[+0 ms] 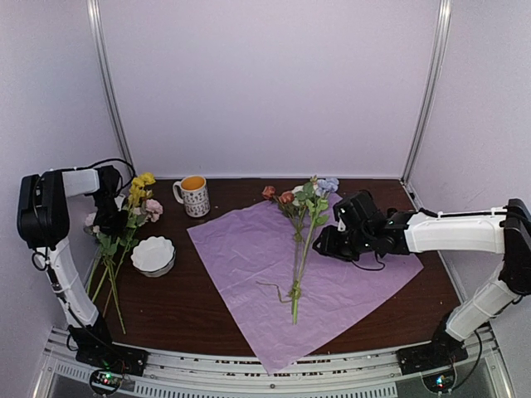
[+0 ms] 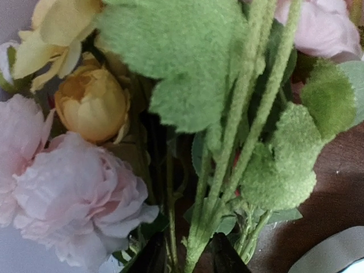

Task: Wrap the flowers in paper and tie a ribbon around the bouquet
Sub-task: Pick up the fake flower from the corner of the board.

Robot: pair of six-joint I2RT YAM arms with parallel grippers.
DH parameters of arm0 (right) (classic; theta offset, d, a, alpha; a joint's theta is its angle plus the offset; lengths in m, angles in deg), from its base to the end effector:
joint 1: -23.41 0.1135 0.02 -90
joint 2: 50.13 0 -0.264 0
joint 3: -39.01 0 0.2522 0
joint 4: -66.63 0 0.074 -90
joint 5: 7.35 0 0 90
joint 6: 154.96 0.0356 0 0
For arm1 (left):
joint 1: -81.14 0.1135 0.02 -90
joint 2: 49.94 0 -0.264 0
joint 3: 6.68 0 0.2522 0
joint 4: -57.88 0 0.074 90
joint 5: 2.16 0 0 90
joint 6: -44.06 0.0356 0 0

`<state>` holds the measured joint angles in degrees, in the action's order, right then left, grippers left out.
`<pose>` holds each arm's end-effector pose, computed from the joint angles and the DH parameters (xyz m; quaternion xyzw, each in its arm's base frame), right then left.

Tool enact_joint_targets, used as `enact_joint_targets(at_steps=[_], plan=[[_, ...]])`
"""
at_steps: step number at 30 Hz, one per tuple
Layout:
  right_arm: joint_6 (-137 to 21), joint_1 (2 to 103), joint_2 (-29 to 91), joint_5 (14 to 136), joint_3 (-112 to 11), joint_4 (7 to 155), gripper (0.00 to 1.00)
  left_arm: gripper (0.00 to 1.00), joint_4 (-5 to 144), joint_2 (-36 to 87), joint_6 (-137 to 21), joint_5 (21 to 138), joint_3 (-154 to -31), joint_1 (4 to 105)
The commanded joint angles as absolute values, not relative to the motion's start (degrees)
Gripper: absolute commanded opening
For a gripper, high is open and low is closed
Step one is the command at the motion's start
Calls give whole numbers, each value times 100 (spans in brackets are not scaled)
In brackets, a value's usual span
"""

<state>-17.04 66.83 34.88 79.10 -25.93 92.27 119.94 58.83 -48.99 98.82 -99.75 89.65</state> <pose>0.2239 0.2150 0.2115 0.0247 0.9255 0.2896 0.2428 0.3657 0.0616 0.1887 -0.1098 0.9837 0.1001 0.1015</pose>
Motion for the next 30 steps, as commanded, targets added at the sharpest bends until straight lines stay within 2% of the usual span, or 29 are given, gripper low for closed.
enact_joint_targets(at_steps=[1,6,12,20,30], plan=[[-1792,6716,3568,8030,-2674,9254,44,31,11963,6292,-4755,9689,-10191,8950],[-1834,6692,3679,7933,-2744,9260,44,29,11924,6432,-4710,9671,-10266,8950],[-1975,6683,3767,7873,-2929,9422,44,0,11919,6387,-4687,9841,-10228,8952],[-2026,6681,3686,7977,-2964,9507,44,0,11823,5266,-4826,9706,-9999,8955],[-2309,6683,3492,8115,-3185,9727,44,0,10518,2926,-4856,8099,-9038,8954]])
